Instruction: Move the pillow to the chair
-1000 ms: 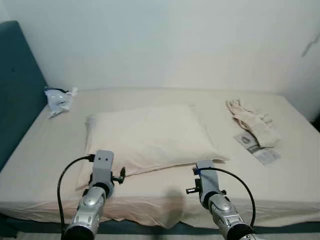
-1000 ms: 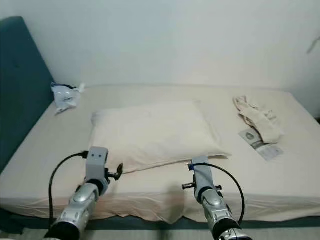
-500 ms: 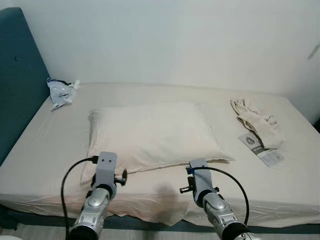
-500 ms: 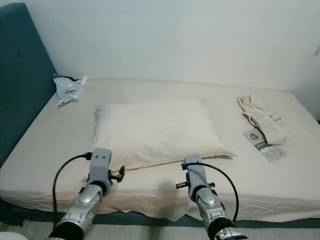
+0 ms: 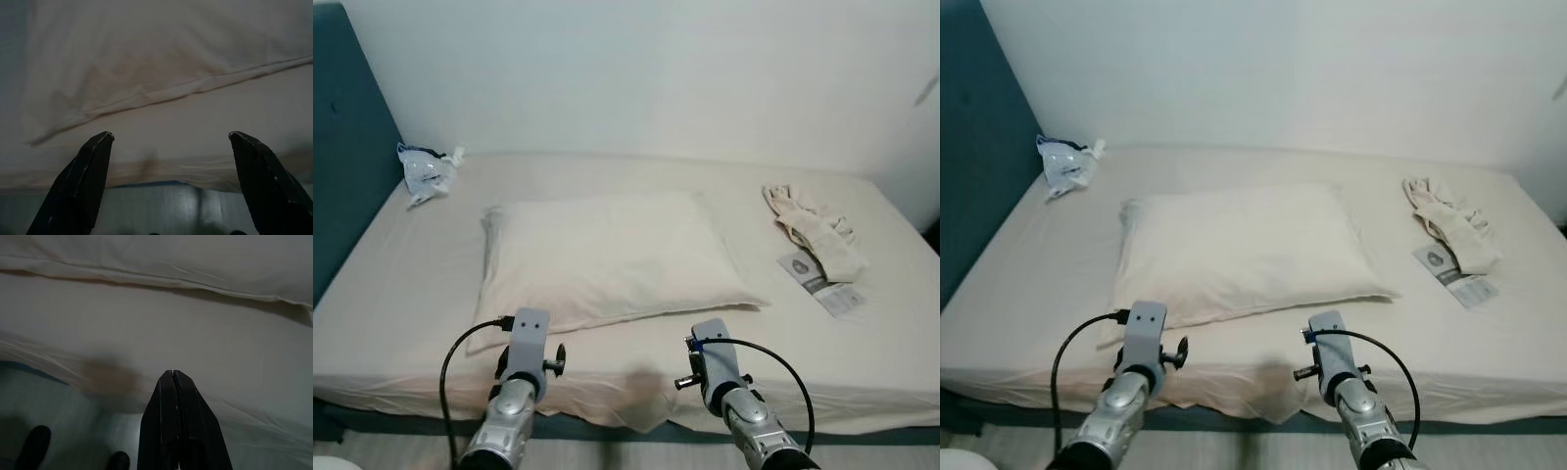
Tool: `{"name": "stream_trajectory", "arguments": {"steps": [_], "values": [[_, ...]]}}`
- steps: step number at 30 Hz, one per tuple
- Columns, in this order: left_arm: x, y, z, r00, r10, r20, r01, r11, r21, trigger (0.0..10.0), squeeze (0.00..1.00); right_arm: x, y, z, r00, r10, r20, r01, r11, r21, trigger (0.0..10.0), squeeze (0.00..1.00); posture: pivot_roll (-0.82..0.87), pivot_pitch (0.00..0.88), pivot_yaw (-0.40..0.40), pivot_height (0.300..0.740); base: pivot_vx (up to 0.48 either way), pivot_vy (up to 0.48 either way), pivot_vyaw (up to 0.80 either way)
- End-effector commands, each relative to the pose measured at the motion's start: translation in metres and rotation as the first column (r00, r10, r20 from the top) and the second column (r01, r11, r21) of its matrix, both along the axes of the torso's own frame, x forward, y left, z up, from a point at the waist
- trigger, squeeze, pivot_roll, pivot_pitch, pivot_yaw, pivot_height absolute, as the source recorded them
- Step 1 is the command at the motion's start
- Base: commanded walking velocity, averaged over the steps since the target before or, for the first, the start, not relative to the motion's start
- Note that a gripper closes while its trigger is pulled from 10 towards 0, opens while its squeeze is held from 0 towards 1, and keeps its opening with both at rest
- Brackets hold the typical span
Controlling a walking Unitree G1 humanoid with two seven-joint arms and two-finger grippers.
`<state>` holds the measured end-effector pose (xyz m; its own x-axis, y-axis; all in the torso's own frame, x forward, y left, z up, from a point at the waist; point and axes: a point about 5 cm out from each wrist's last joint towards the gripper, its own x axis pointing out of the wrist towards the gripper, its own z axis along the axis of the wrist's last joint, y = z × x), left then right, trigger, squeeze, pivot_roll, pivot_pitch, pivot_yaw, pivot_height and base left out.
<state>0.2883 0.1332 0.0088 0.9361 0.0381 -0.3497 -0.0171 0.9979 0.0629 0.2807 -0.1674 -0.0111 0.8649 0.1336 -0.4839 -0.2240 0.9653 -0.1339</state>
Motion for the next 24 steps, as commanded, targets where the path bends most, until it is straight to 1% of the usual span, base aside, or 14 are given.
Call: {"name": "stream_trajectory", "arguments": {"steps": [1,3,9,11,12,13,14,15,16,17,19,21,22,24], "values": [[-0.003,0.001,-0.003,1.0,0.015,-0.007,-0.015,1.0,-0.003,10.0,0.0,-0.001,0.001,-0.002,1.0,0.0,-0.009,-0.001,1.0,-0.011,10.0,0.0,0.06,0.131,-0.102,0.74,0.0,0.0,0.0],[-0.008,0.004,-0.007,1.0,0.018,-0.017,-0.019,1.0,-0.023,10.0,0.0,0.005,0.011,0.003,0.998,0.058,0.012,-0.058,0.998,-0.024,10.0,0.0,0.07,0.124,-0.111,0.74,0.0,0.0,0.0],[-0.009,0.018,-0.006,0.999,0.052,-0.009,-0.052,0.999,-0.006,10.0,0.0,0.009,0.014,0.006,0.998,0.063,0.017,-0.063,0.998,-0.019,10.0,0.0,0.08,0.115,-0.11,0.74,0.0,0.0,0.0],[-0.01,0.034,-0.007,0.994,0.105,-0.013,-0.105,0.994,0.002,10.0,0.0,0.012,0.017,0.009,0.998,0.059,0.029,-0.059,0.998,-0.013,10.0,0.0,0.08,0.117,-0.111,0.74,0.0,0.0,0.0],[-0.01,0.034,-0.007,0.994,0.105,-0.013,-0.105,0.994,0.002,10.0,0.0,0.012,0.017,0.009,0.998,0.059,0.029,-0.059,0.998,-0.013,10.0,0.0,0.08,0.117,-0.111,0.74,0.0,0.0,0.0],[-0.011,0.044,-0.007,0.99,0.137,-0.017,-0.136,0.991,0.01,10.0,0.0,0.014,0.018,0.01,0.998,0.058,0.034,-0.057,0.998,-0.022,10.0,0.0,0.07,0.122,-0.119,0.74,0.0,0.0,0.0],[-0.011,0.044,-0.007,0.99,0.137,-0.017,-0.136,0.991,0.01,10.0,0.0,0.014,0.018,0.01,0.998,0.058,0.034,-0.057,0.998,-0.022,10.0,0.0,0.07,0.122,-0.119,0.74,0.0,0.0,0.0],[-0.01,0.052,-0.006,0.987,0.159,-0.017,-0.159,0.987,0.018,10.0,0.0,0.014,0.019,0.011,0.998,0.057,0.034,-0.056,0.998,-0.039,10.0,0.0,0.07,0.12,-0.124,0.74,0.0,0.0,0.0],[-0.01,0.052,-0.006,0.987,0.159,-0.017,-0.159,0.987,0.018,10.0,0.0,0.014,0.019,0.011,0.998,0.057,0.034,-0.056,0.998,-0.039,10.0,0.0,0.07,0.12,-0.124,0.74,0.0,0.0,0.0],[-0.01,0.058,-0.005,0.986,0.166,-0.011,-0.165,0.986,0.032,10.0,0.0,0.014,0.019,0.01,0.998,0.053,0.034,-0.051,0.998,-0.045,10.0,0.0,0.07,0.109,-0.122,0.74,0.0,0.0,0.0],[-0.009,0.061,-0.004,0.986,0.165,-0.006,-0.164,0.986,0.041,10.0,0.0,0.014,0.019,0.01,0.998,0.05,0.032,-0.048,0.998,-0.049,10.0,0.0,0.07,0.104,-0.114,0.74,0.0,0.0,0.0],[-0.009,0.063,-0.003,0.986,0.168,-0.004,-0.168,0.985,0.043,10.0,0.0,0.014,0.019,0.01,0.999,0.042,0.035,-0.04,0.998,-0.04,10.0,0.0,0.07,0.093,-0.091,0.74,0.0,0.0,0.0],[-0.007,0.064,-0.002,0.987,0.16,-0.003,-0.16,0.986,0.048,10.0,0.0,0.014,0.017,0.01,0.999,0.015,0.04,-0.014,1.0,-0.022,10.0,0.0,0.06,0.076,-0.053,0.74,0.0,0.0,0.0],[-0.001,0.064,0.004,0.996,0.083,0.02,-0.085,0.993,0.087,10.0,0.0,0.013,0.011,0.01,0.997,-0.058,0.058,0.058,0.998,-0.002,10.0,0.0,0.05,0.053,0.0,0.74,0.0,0.0,0.0]]}}
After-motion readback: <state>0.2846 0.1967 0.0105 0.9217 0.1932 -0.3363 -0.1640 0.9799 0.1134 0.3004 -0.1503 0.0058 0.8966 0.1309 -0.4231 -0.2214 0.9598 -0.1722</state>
